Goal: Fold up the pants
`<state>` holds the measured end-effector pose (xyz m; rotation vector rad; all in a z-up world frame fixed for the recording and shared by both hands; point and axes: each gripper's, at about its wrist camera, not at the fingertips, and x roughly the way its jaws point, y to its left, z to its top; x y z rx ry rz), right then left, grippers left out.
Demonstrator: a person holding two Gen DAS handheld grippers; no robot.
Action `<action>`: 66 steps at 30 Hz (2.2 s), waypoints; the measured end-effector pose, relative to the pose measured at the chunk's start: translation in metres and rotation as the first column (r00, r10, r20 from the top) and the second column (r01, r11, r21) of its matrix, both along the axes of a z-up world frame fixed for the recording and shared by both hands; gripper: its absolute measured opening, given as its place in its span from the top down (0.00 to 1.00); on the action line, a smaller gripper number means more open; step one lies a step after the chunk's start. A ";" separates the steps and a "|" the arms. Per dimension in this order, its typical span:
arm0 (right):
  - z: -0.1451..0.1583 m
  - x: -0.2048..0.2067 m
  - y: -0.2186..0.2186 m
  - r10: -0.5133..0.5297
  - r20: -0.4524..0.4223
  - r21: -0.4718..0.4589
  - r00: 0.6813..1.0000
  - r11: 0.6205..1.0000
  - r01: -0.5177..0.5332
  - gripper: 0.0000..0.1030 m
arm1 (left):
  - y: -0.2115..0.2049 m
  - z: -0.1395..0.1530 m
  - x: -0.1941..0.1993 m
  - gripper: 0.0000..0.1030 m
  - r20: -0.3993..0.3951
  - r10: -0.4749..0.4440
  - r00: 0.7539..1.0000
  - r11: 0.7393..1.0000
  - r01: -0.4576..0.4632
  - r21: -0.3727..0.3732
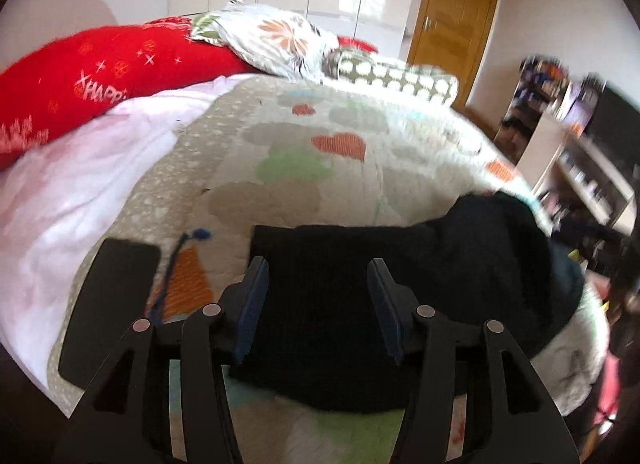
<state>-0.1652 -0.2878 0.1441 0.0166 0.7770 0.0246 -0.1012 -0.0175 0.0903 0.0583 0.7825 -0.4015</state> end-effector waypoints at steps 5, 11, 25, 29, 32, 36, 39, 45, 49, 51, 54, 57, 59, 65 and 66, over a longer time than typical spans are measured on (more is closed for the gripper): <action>-0.031 0.053 0.016 0.034 -0.101 -0.035 0.994 0.999 -0.038 0.62 | -0.035 -0.034 0.027 0.50 -0.058 0.054 0.997 0.995 -0.049 0.082; -0.020 -0.013 -0.063 -0.144 -0.038 0.131 0.989 0.980 0.147 0.94 | -0.030 -0.047 0.030 0.50 -0.053 0.059 0.997 0.992 -0.053 0.114; -0.021 -0.147 -0.128 -0.374 -0.046 0.201 0.926 0.905 0.375 0.78 | -0.016 -0.043 0.023 0.50 -0.077 0.093 0.993 0.990 -0.083 0.117; -0.005 -0.118 -0.118 -0.339 0.014 0.210 0.941 0.921 0.329 0.40 | 0.004 -0.039 0.021 0.50 -0.102 0.139 0.985 0.989 -0.133 0.059; -0.003 -0.085 -0.106 -0.255 0.041 0.257 0.966 0.937 0.237 0.40 | 0.022 -0.036 0.025 0.50 -0.109 0.189 0.976 0.982 -0.189 0.006; -0.001 -0.020 -0.076 -0.109 0.076 0.294 0.991 0.952 0.082 0.40 | 0.038 -0.034 0.038 0.50 -0.140 0.232 0.963 0.970 -0.239 -0.040; -0.002 0.032 -0.047 0.032 0.069 0.251 0.997 0.967 -0.049 0.40 | 0.038 -0.034 0.052 0.45 -0.166 0.224 0.960 0.972 -0.233 -0.035; -0.033 0.113 0.007 0.233 -0.073 0.182 0.970 0.959 -0.217 0.40 | 0.020 -0.037 0.073 0.42 -0.185 0.130 0.974 0.990 -0.137 -0.027; -0.049 0.119 0.010 0.261 -0.099 0.186 0.960 0.953 -0.240 0.97 | 0.007 -0.043 0.080 0.43 -0.184 0.049 0.982 0.997 -0.058 -0.042; -0.046 0.113 0.008 0.249 -0.068 0.190 0.966 0.954 -0.233 0.97 | 0.001 -0.047 0.082 0.61 -0.186 0.039 0.982 0.999 -0.044 -0.021; -0.034 0.108 0.000 0.215 -0.021 0.192 0.976 0.959 -0.207 0.98 | -0.002 -0.042 0.081 0.67 -0.166 0.021 0.986 0.999 -0.025 -0.020; -0.025 0.119 0.000 0.184 0.002 0.176 0.983 0.967 -0.182 0.98 | 0.005 -0.031 0.081 0.97 -0.117 0.051 0.992 0.998 -0.054 -0.022; -0.029 0.127 0.001 0.145 -0.007 0.155 0.989 0.978 -0.142 0.98 | 0.014 -0.038 0.087 0.97 -0.142 0.080 0.987 0.995 -0.087 -0.048; -0.074 0.152 0.008 0.074 -0.115 0.124 0.991 0.990 -0.060 0.99 | 0.022 -0.056 0.086 0.96 -0.172 0.137 0.975 0.989 -0.145 -0.033; -0.068 0.149 0.005 0.063 -0.102 0.125 0.993 0.991 -0.050 0.99 | 0.023 -0.053 0.085 0.94 -0.171 0.139 0.975 0.989 -0.147 -0.032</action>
